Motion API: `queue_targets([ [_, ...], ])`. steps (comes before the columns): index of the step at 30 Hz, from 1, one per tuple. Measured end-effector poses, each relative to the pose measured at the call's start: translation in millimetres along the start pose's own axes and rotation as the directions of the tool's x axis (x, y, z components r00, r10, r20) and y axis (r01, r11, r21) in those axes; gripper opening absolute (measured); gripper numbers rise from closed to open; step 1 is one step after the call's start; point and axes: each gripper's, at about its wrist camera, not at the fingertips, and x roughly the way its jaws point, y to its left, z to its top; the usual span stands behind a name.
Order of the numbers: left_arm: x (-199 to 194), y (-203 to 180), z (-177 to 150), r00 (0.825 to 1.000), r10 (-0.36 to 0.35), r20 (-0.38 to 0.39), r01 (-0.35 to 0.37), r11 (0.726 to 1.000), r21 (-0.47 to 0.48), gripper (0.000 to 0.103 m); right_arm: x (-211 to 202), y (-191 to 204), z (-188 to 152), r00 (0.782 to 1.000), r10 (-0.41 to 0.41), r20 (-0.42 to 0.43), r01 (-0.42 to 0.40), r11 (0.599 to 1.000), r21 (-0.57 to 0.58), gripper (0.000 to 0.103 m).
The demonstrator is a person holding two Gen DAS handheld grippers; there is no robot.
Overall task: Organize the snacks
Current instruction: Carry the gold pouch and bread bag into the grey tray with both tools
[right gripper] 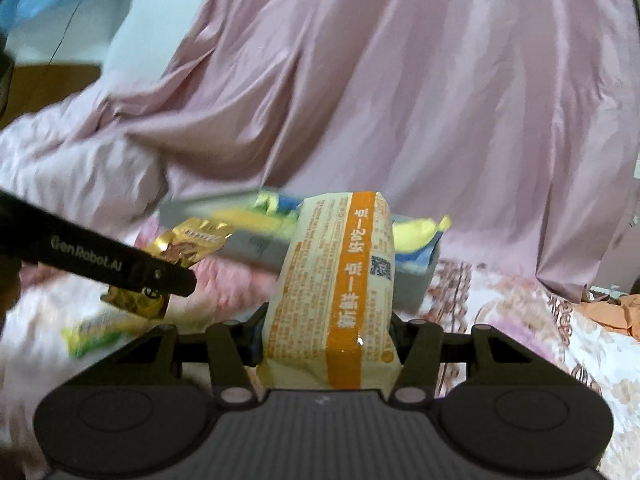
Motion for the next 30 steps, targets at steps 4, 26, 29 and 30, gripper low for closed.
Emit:
queue_targets([
  [4, 19, 4, 32, 0.999, 0.008, 0.041, -0.006, 0.999, -0.054, 0.05, 23, -16, 21, 0.999, -0.019, 0.041, 0.018, 0.999, 0.036, 0.058],
  [26, 135, 20, 81, 0.998, 0.064, -0.013, -0.065, 0.99, -0.122, 0.05, 164, -40, 44, 0.997, 0.017, -0.07, -0.007, 0.99, 0.142, 0.058],
  [29, 142, 23, 77, 0.998, 0.057, -0.032, -0.061, 0.989, -0.132, 0.05, 171, -39, 42, 0.995, 0.018, -0.097, -0.005, 0.991, 0.134, 0.058],
  [30, 143, 23, 77, 0.998, 0.056, -0.039, -0.061, 0.989, -0.134, 0.05, 174, -40, 41, 0.994, 0.023, -0.107, -0.008, 0.99, 0.142, 0.058],
])
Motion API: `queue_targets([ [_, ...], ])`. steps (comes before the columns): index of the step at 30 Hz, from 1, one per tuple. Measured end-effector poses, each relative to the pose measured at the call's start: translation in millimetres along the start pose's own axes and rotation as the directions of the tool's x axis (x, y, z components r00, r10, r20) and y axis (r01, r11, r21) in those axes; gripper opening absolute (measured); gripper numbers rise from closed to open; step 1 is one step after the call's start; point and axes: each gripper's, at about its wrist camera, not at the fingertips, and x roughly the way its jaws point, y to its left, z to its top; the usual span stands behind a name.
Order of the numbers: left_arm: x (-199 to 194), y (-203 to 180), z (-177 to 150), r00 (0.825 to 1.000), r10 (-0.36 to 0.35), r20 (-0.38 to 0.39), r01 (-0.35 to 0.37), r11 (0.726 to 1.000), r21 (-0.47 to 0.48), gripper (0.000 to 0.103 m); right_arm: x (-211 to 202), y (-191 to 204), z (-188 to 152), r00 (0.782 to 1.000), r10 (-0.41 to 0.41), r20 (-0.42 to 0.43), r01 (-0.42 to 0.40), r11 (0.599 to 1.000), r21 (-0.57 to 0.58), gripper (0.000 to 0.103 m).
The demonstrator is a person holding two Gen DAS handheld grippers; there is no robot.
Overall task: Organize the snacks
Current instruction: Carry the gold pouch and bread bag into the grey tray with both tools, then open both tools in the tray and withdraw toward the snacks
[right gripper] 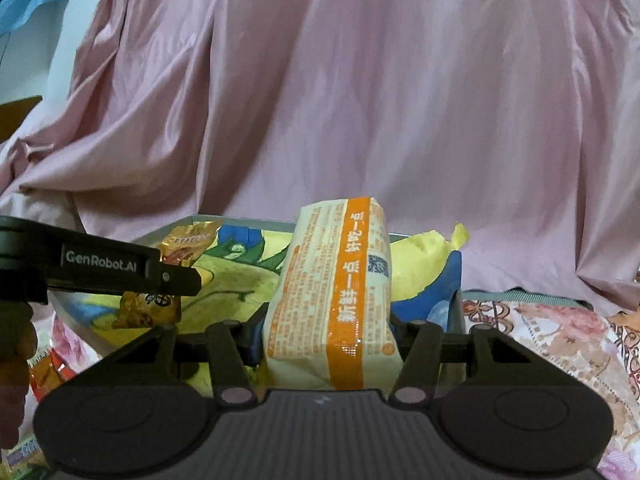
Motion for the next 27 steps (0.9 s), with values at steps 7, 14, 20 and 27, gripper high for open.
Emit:
queue_targets([
  [7, 9, 1, -2, 0.999, 0.005, -0.039, -0.005, 1.0, -0.002, 0.052, 4, -4, -5, 1.0, -0.004, -0.02, 0.004, 1.0, 0.003, 0.06],
  [14, 0, 7, 0, 1.0, 0.01, -0.026, -0.011, 0.999, -0.043, 0.071, -9, 0, -2, 1.0, -0.016, 0.023, 0.016, 1.0, -0.015, 0.075],
  [20, -29, 9, 3, 1.0, -0.004, 0.029, 0.007, 0.997, -0.079, 0.09, -35, 4, 6, 0.997, -0.019, 0.072, 0.021, 0.999, -0.034, 0.088],
  [27, -75, 16, 0, 0.993, 0.008, 0.117, 0.005, 0.994, -0.113, 0.102, -76, 11, 13, 0.989, -0.032, 0.142, 0.039, 0.998, -0.05, 0.103],
])
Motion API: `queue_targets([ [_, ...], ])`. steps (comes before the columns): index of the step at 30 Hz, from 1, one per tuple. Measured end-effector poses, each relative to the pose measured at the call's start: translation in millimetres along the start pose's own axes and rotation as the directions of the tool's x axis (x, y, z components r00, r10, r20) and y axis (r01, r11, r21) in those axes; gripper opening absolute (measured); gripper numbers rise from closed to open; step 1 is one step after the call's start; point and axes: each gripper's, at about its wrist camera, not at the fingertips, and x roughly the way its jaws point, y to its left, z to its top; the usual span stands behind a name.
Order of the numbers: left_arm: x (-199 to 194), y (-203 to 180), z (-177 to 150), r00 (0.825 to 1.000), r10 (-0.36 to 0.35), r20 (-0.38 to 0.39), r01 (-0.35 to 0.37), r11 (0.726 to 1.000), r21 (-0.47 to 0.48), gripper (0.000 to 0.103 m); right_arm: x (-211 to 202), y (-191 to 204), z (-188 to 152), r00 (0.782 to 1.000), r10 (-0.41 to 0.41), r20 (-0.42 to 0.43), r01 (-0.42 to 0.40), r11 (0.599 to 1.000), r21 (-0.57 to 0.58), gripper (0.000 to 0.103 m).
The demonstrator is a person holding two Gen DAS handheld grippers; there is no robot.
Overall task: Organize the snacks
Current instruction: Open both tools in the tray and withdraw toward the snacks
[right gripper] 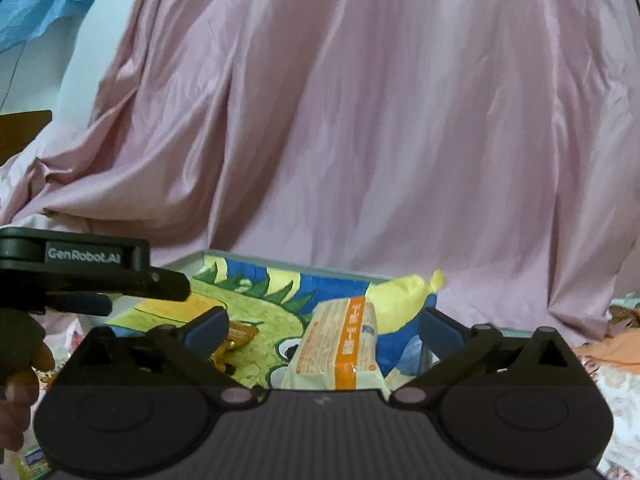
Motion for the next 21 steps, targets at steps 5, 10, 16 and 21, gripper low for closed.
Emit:
queue_targets([
  [5, -35, 3, 1, 0.999, 0.01, 0.047, -0.011, 1.0, 0.024, 0.102, -27, 4, 6, 0.999, -0.006, 0.04, 0.006, 1.0, 0.008, 0.103],
  [10, -69, 9, -7, 0.996, 0.016, 0.084, -0.02, 0.999, 0.045, 0.102, -52, 9, 9, 0.997, -0.01, 0.077, 0.009, 1.0, 0.019, 0.103],
  [16, -105, 24, -25, 0.994, 0.028, 0.101, -0.034, 0.998, 0.055, 0.102, -82, 18, 2, 0.995, -0.006, 0.104, 0.003, 1.0, 0.028, 0.103],
  [21, -129, 36, -40, 0.993, 0.034, 0.111, -0.041, 0.997, 0.059, 0.102, -107, 31, -9, 0.993, 0.0, 0.116, -0.001, 1.0, 0.01, 0.103],
])
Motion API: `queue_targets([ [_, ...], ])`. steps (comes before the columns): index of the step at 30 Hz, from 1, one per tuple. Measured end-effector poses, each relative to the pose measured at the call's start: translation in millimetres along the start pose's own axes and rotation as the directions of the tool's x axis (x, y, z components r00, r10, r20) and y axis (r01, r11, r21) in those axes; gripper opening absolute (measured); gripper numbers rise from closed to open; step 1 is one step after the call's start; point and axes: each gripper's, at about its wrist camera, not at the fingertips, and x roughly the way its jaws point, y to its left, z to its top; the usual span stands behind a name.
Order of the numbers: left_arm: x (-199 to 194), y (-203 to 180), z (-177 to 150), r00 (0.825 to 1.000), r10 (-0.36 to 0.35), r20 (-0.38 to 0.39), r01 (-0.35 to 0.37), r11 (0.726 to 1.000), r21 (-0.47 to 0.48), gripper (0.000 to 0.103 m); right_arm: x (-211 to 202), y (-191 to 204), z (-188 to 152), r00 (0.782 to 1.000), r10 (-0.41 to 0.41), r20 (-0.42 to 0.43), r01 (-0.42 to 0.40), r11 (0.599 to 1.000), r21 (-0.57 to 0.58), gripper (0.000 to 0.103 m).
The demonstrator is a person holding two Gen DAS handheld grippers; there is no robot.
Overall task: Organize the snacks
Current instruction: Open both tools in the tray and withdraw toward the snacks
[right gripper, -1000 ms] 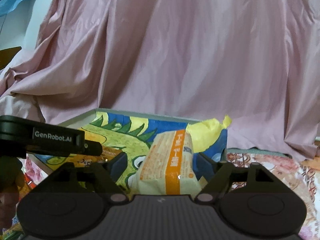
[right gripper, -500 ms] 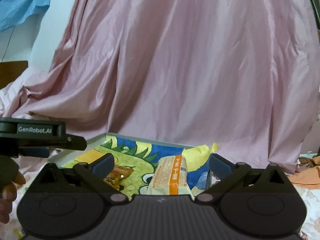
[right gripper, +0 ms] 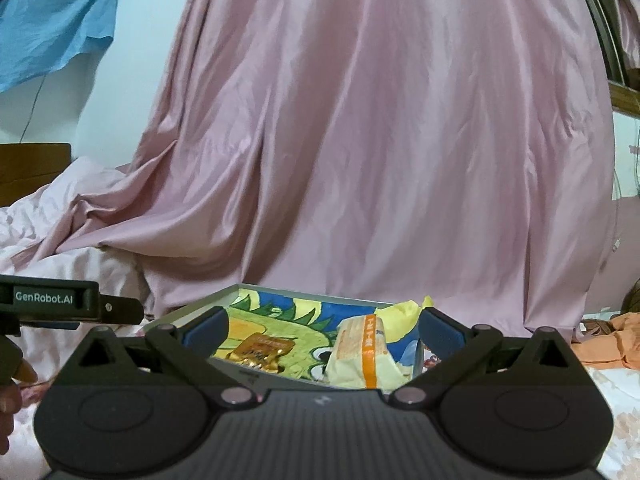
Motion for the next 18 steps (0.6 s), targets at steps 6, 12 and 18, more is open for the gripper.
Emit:
queue_targets([
  [6, -23, 14, -19, 1.0, 0.01, -0.007, -0.01, 1.0, 0.007, 0.102, -22, 16, -14, 1.0, 0.014, -0.019, -0.014, 1.0, -0.019, 0.103],
  [12, -40, 25, -40, 0.999, 0.029, -0.02, -0.029, 0.999, 0.036, 0.102, -37, 27, -32, 0.998, 0.028, -0.059, -0.03, 0.999, -0.035, 0.103],
  [18, -53, 33, -66, 0.998, 0.058, -0.036, -0.055, 0.995, 0.086, 0.102, -49, 31, -54, 0.992, 0.03, -0.125, -0.034, 0.999, -0.027, 0.103],
])
